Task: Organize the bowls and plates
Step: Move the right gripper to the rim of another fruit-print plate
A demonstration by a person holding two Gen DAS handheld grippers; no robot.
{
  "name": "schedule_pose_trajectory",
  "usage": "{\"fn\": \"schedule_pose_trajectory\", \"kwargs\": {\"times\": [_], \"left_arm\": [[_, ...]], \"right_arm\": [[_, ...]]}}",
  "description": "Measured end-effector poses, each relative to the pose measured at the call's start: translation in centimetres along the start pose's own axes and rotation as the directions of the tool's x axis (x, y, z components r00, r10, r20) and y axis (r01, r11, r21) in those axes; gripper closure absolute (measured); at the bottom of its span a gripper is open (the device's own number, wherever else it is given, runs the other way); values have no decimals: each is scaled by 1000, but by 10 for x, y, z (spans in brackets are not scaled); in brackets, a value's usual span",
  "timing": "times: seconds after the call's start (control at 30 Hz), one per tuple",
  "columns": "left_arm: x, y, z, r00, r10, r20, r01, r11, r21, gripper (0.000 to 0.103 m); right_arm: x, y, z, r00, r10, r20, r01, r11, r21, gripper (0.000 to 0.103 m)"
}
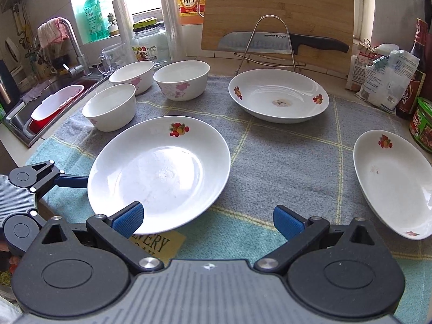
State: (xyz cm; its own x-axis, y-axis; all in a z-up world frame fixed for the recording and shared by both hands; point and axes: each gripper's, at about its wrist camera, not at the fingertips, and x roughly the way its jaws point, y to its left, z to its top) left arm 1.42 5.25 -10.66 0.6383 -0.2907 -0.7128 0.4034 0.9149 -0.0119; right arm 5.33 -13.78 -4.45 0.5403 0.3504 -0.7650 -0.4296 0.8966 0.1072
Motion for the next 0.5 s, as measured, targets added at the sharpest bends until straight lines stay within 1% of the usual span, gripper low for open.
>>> {"fn": "schedule_pose_trajectory", "kwargs": {"times": [0.1,0.17,0.27,0.5], "left_arm": [[2,4,-1,1000,-22,23,21,1000,23,1],[5,4,-1,999,-25,35,23,998,57,0],[7,6,0,997,-49,51,45,996,77,0],[12,9,1,995,-56,77,49,995,84,0]], "right_arm": [[2,7,1,1000,-8,-7,8,1000,10,0],[4,8,2,1000,0,-19,1,1000,28,0],[10,10,4,999,11,-42,-10,999,37,0],[36,5,18,994,38,-107,-37,999,16,0]]}}
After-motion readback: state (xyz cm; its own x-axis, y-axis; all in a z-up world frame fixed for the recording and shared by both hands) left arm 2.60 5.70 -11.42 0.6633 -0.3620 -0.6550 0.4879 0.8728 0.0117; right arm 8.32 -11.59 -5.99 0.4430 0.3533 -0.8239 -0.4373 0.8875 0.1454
